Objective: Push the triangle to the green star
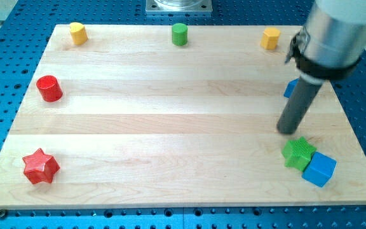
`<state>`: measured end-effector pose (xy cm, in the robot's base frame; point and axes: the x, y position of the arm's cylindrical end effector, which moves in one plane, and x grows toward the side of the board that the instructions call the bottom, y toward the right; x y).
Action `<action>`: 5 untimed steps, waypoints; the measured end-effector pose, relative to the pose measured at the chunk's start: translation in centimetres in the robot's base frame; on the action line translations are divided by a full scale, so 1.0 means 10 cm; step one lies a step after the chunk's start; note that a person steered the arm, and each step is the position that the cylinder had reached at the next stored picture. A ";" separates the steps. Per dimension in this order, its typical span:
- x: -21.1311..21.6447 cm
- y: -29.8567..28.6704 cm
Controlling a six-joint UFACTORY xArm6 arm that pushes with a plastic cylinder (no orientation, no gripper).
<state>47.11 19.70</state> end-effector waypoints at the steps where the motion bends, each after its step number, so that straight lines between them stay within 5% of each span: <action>1: -0.44 0.78; 2: -0.50 0.92; 3: -1.10 0.89; 4: -1.27 0.56; 5: -0.97 0.21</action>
<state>37.43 21.76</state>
